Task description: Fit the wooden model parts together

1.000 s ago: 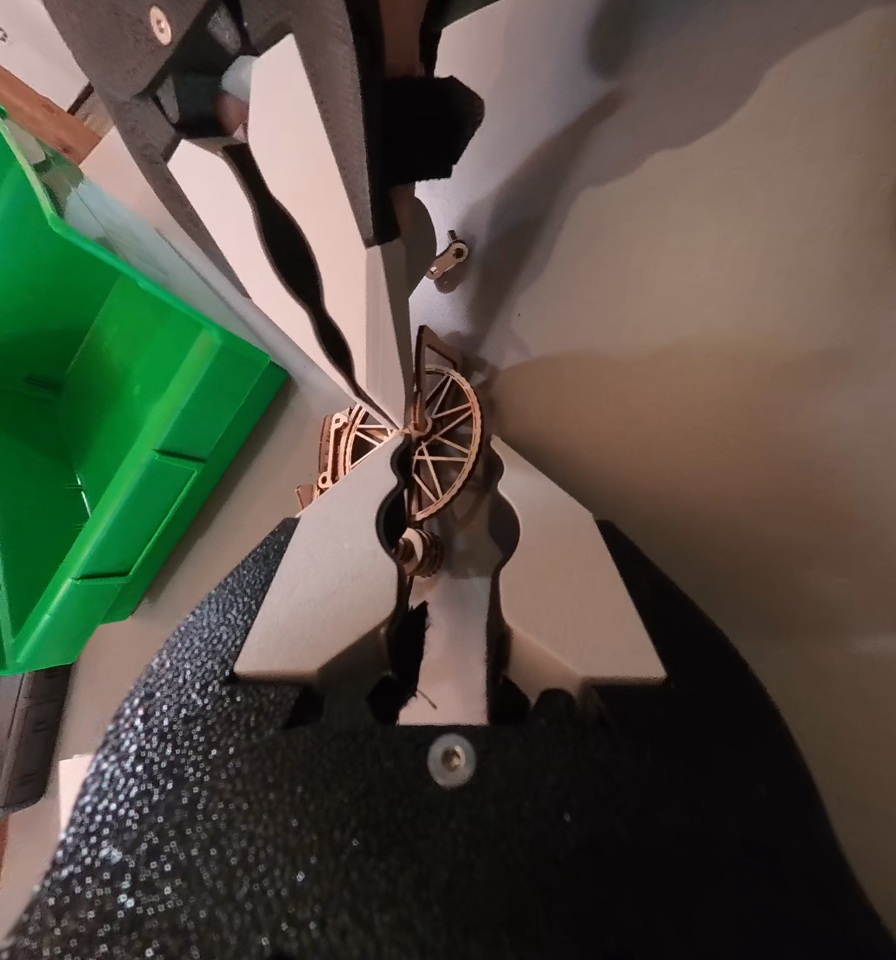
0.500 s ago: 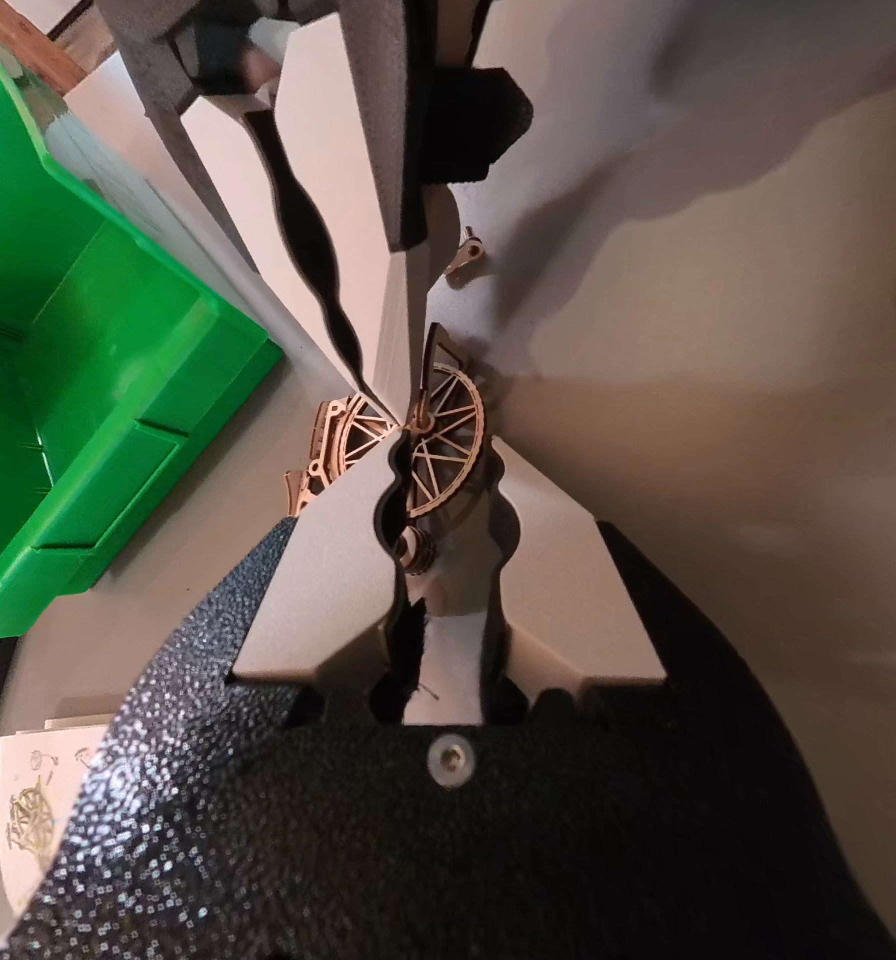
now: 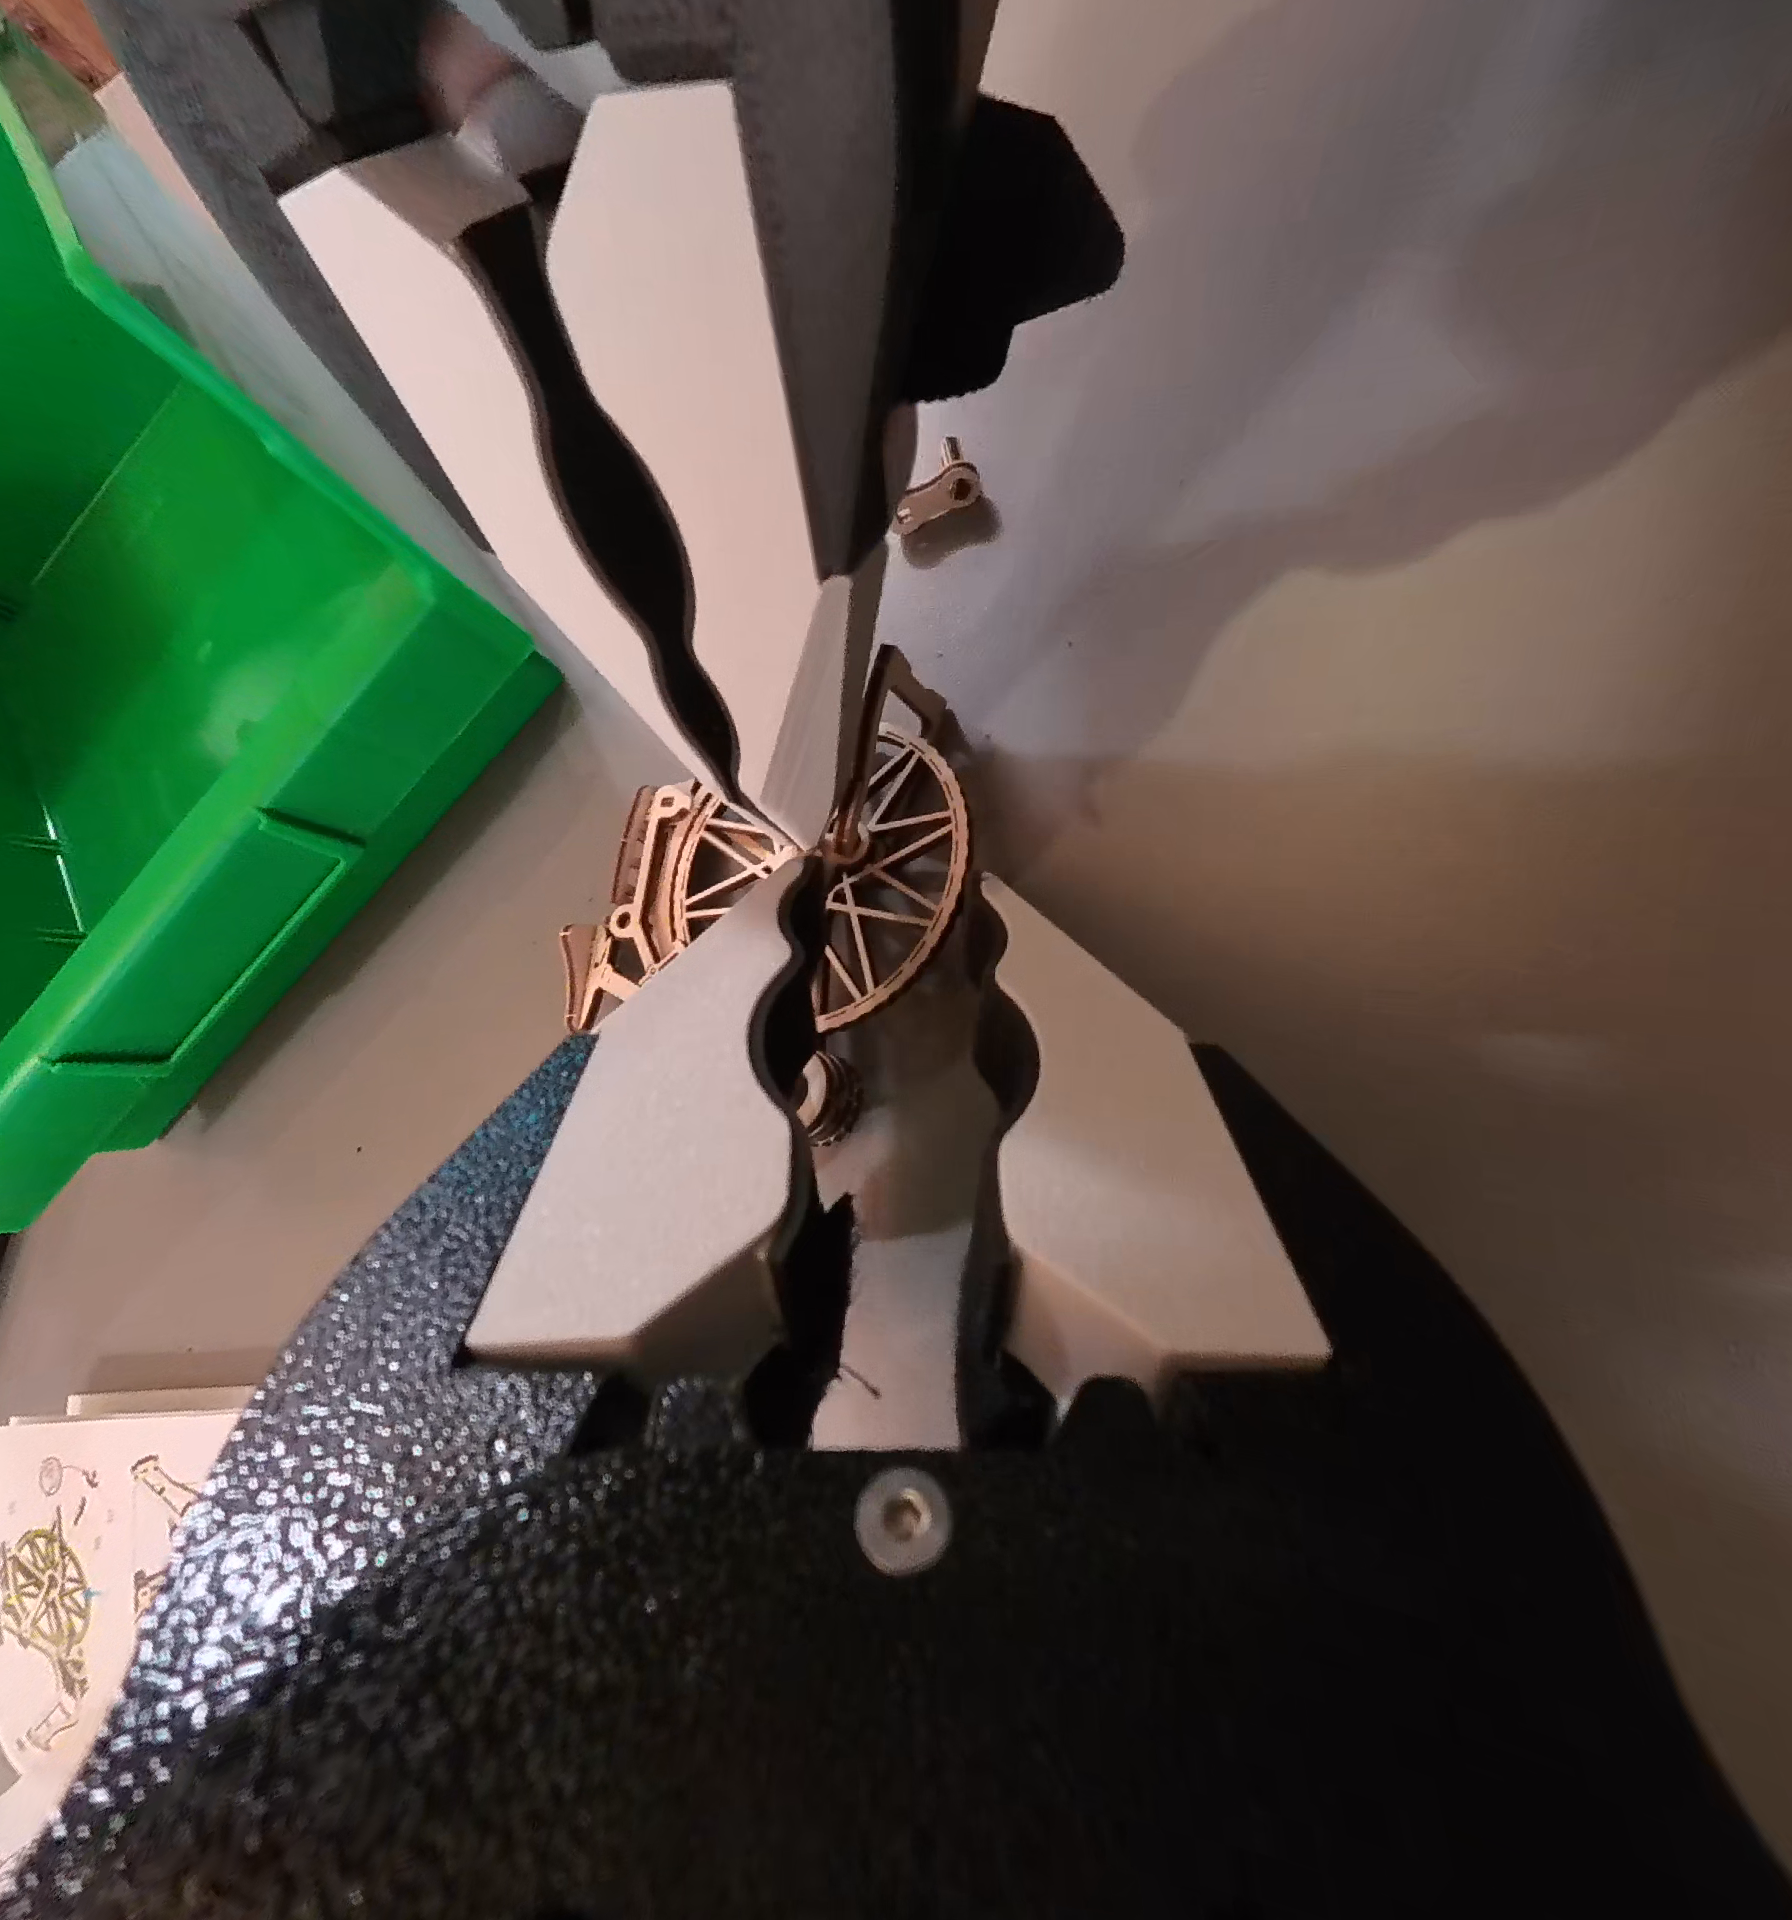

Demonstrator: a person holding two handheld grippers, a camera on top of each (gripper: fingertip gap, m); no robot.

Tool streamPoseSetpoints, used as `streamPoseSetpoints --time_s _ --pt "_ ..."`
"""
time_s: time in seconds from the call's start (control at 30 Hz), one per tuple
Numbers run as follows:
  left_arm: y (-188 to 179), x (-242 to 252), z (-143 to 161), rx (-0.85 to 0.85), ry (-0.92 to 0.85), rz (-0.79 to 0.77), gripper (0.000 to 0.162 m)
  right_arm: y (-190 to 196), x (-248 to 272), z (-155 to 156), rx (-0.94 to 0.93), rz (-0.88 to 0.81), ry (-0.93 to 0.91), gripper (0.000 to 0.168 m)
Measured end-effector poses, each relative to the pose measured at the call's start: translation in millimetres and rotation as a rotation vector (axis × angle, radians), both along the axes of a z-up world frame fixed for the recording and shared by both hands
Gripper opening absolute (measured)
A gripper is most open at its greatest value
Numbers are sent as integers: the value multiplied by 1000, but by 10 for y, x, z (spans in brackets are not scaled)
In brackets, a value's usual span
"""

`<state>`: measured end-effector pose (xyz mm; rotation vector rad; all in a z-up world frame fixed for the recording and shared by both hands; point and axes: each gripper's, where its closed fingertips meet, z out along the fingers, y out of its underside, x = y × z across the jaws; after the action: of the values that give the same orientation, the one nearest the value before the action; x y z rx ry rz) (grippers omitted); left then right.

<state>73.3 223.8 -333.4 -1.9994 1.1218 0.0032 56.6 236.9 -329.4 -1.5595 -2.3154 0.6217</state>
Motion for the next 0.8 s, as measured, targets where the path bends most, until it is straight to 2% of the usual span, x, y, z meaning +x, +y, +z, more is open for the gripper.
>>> streamPoseSetpoints --time_s 0.03,0.27,0.33,0.4,0.43,0.5,0.53,0.63,0.7,0.8 --pt "0 0 0 1 1 1 25 0 -1 -2 5 -6 -5 0" --pt "2 2 11 8 -17 4 24 4 -12 4 -43 -55 17 0" --pt "3 -1 43 62 -5 -23 24 5 -34 38 -70 -61 63 0" --pt "-90 104 207 29 -139 -52 27 -34 -9 210 -94 -68 112 0" --pt "-115 142 392 52 -239 -56 35 -19 -5 371 -73 -72 173 0" --pt "-138 84 817 190 -415 -43 36 2 1 715 -64 -86 319 0" --pt "-148 4 945 261 -447 -28 36 13 8 845 -68 -94 387 0" --pt "-181 -147 977 356 -450 9 37 68 33 961 -83 -114 515 0" --pt "-205 -241 1027 431 -521 47 35 86 9 985 -112 -115 621 0" --pt "-225 -542 1185 588 -663 150 32 354 -9 1132 -15 -198 890 0"
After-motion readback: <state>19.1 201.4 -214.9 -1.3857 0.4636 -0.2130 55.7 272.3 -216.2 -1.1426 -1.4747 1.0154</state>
